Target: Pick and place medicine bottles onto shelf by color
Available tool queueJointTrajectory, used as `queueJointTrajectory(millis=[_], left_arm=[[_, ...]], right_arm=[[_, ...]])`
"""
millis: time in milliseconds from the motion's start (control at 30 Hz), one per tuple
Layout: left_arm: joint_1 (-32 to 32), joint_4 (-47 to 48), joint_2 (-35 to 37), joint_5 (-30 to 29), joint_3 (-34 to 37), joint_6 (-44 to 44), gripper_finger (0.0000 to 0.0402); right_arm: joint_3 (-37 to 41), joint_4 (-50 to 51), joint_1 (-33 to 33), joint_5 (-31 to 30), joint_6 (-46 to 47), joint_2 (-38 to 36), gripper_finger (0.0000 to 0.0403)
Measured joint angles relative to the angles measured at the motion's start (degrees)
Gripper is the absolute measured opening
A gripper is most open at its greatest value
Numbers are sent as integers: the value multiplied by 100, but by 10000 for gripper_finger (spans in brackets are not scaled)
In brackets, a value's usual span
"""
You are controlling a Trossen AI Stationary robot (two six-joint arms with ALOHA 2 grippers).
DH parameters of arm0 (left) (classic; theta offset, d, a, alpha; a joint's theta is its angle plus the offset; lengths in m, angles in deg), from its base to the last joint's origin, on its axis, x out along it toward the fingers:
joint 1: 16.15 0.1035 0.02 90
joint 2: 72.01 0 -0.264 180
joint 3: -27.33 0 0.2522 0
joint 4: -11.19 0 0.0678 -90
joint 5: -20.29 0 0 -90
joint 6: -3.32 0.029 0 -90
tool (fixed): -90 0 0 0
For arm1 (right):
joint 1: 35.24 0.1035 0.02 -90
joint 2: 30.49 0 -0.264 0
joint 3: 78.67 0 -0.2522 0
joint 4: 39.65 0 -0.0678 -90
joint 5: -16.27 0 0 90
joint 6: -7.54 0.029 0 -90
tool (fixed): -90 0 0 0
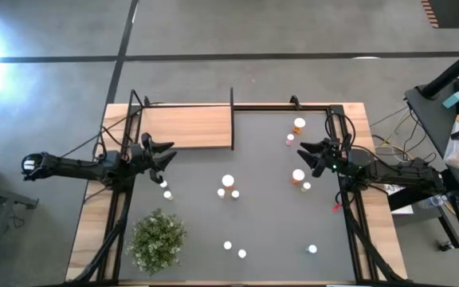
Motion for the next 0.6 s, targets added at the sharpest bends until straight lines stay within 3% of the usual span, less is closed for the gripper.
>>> queueJointTrajectory(millis=[333, 600], left_arm=[[0, -645, 1, 51, 1, 19, 160], [0, -1108, 16, -65, -247, 664, 160]], right_arm=[[0, 0, 0, 0, 0, 0, 247], [0, 0, 1, 0, 0, -1, 247]])
